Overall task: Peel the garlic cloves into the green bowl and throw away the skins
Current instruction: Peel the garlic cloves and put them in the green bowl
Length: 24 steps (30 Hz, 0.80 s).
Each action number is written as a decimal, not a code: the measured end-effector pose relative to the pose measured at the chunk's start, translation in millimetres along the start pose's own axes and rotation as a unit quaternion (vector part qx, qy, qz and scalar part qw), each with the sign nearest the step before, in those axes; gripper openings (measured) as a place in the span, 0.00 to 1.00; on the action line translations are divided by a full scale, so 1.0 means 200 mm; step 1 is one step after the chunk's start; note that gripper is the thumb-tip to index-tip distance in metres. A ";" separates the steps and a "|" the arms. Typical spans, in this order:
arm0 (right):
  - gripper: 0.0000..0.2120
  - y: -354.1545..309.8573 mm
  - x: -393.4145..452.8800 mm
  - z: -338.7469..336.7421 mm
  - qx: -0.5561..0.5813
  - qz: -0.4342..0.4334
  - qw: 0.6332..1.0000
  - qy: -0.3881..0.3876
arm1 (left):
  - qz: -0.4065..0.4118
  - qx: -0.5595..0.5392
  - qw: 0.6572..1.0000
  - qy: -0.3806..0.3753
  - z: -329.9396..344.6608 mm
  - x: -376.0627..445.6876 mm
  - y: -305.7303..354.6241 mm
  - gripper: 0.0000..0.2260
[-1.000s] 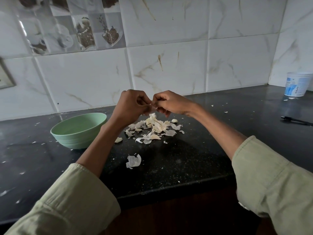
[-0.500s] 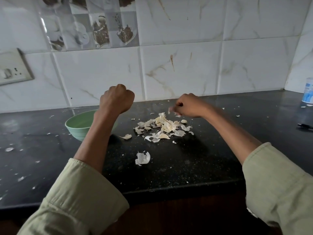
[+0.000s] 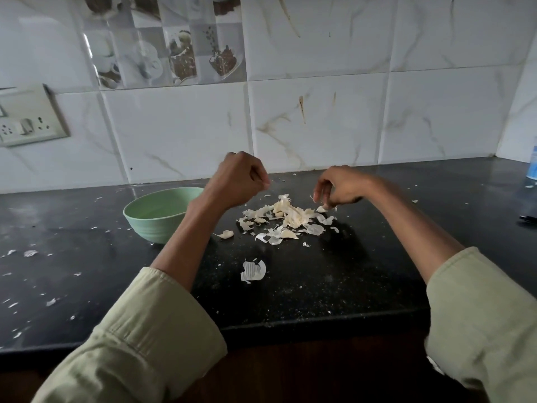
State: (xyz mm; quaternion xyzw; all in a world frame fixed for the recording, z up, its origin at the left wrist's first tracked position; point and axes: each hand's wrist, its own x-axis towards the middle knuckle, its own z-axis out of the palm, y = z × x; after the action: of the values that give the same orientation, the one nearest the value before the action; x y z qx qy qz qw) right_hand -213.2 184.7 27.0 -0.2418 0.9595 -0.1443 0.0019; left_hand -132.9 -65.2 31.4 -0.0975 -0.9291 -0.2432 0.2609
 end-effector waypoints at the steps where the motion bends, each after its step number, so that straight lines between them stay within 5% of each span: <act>1: 0.11 0.00 0.00 0.00 0.000 -0.002 1.000 0.003 | 0.021 -0.007 0.999 -0.027 0.03 -0.01 0.02 0.09; 14: 0.07 0.00 0.01 0.04 0.003 -0.008 1.000 0.001 | 0.081 -0.046 0.995 -0.037 0.24 -0.01 0.04 0.14; 18: 0.10 -0.01 0.01 0.01 0.108 -0.030 0.991 0.069 | 0.072 -0.085 0.994 -0.014 0.28 -0.01 0.07 0.06; 24: 0.10 -0.04 -0.01 -0.01 0.294 -0.071 0.949 0.083 | 0.042 -0.209 0.977 0.014 0.29 0.00 0.09 0.10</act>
State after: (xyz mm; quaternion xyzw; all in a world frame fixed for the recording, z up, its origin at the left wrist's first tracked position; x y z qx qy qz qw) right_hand -207.4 179.0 32.0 -0.2851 0.8516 -0.4396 -0.0165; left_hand -152.2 -20.5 -3.9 -0.1851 -0.8489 -0.4224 0.2581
